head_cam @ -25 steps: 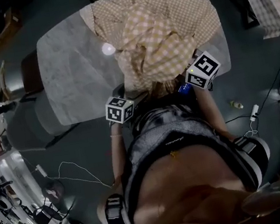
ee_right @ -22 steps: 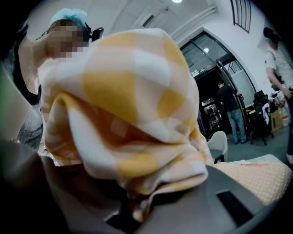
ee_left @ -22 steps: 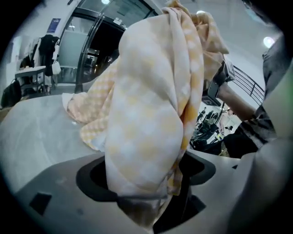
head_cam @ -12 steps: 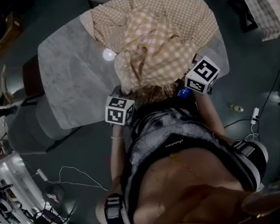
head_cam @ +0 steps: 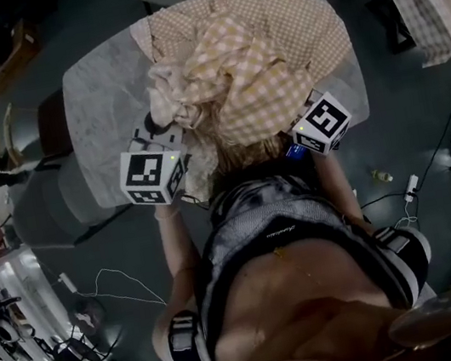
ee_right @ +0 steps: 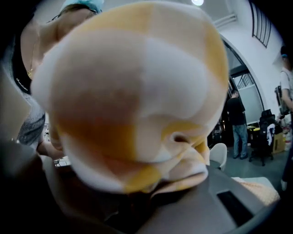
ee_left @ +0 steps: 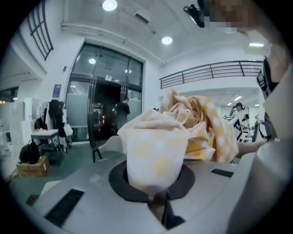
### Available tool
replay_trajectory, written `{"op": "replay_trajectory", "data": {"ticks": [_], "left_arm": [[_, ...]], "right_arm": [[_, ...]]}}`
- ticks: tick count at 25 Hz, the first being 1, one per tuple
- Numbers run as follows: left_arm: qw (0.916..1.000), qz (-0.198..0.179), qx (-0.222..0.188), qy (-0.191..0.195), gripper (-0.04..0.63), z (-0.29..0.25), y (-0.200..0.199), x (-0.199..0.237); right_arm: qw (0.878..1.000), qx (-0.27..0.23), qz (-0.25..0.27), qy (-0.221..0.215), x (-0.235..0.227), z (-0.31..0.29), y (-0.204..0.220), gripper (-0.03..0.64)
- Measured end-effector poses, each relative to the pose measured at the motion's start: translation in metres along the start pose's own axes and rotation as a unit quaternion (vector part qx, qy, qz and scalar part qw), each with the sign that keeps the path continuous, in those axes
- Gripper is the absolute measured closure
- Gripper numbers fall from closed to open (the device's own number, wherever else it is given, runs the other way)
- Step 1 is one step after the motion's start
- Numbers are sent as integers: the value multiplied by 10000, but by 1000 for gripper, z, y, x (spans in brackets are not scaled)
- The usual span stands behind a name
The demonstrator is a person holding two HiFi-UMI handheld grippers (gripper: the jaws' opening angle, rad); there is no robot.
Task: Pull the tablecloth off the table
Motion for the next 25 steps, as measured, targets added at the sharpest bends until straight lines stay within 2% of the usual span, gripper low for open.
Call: {"op": "replay_trajectory", "data": {"ticks": [3,6,14,19,25], "left_arm": [[9980,-609,-135,81,577,-5,-27,-6],[9962,-780,-69,381,577,-16,-29,-18],[9966,-479,36,663,577,-30,-12,-39],[9961,-194,-18,857,577,-23,-3,-48],[9949,-92,-7,1005,577,-3,8,-58]], "right_arm": [[10000,-13,76,28,0,0,-8,486],[9999,12,128,76,5,-1,-15,486],[9997,111,108,179,23,5,-23,486],[9995,177,103,251,36,12,-20,486],[9987,304,150,369,60,18,-15,483]]}}
Point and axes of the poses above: the fingertips, and each gripper's own axes: z backward along the fingers, x to its left, y out of its underside, the point moved 4 cm from there along z, backward along the fingers, and after that the axes turned 3 degrees about z, right-handed, at the moved point
